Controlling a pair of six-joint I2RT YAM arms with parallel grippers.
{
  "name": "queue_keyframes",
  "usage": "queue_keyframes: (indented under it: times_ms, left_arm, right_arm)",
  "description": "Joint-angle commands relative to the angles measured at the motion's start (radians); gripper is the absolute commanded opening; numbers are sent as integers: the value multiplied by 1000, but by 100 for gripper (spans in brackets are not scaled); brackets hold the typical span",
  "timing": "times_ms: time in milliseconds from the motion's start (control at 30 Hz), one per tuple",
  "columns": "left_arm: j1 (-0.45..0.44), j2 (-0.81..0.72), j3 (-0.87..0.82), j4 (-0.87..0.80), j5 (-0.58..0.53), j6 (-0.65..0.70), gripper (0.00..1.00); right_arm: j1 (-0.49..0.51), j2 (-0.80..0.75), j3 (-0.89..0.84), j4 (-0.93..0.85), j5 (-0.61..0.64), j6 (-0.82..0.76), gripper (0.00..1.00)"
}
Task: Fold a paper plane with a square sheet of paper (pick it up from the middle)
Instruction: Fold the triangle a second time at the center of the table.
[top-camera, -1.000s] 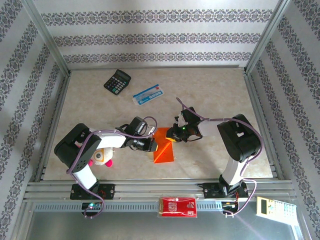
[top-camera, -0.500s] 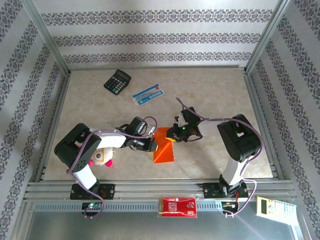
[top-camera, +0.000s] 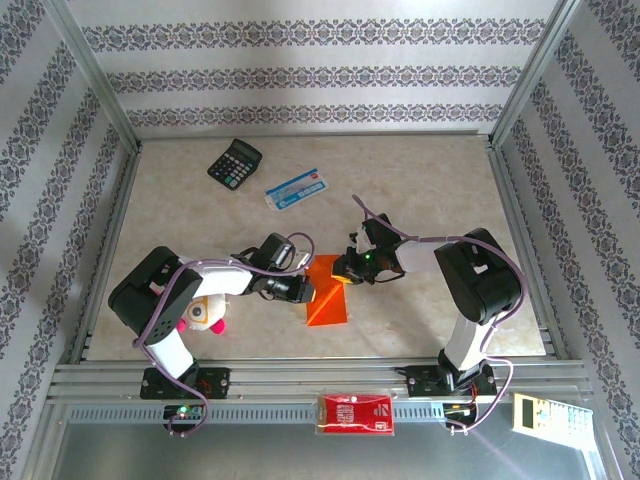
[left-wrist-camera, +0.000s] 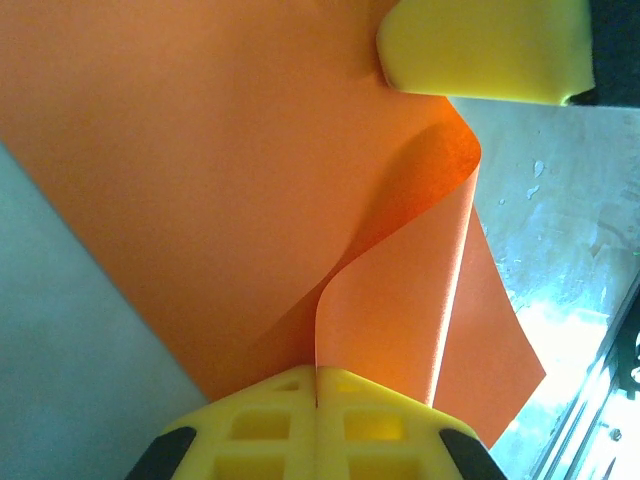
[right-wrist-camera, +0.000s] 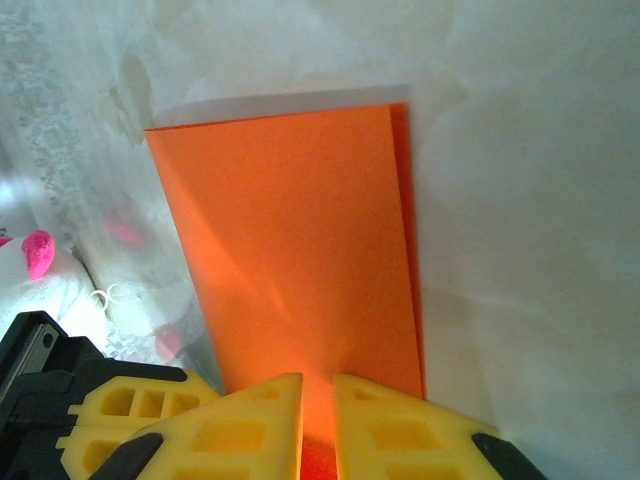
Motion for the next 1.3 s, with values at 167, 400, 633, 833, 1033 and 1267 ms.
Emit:
queue_keyframes:
  times_ms: [167,400,633,833,1033,1267]
  left_arm:
    - [17,-14,9,-48,-8,21,0]
    - [17,-32,13,-41,18,8,0]
    - [16,-28,14,-36,33,0,0]
    - [22,-13,14,-51,8,11,0]
    - [23,4,23,-47,12,9,0]
    - [23,17,33,-50,24,15,2]
  right_arm:
    - [4,72,-23,-33,73,-15,18]
    - [4,75,-24,-33,74,-14,18]
    - [4,76,-23,-34,74,-14,17]
    - [4,75,-23,-33,73,-14,17]
    - [5,77,-23,-34,73,-14,17]
    - [5,79,-21,-34,73,-14,16]
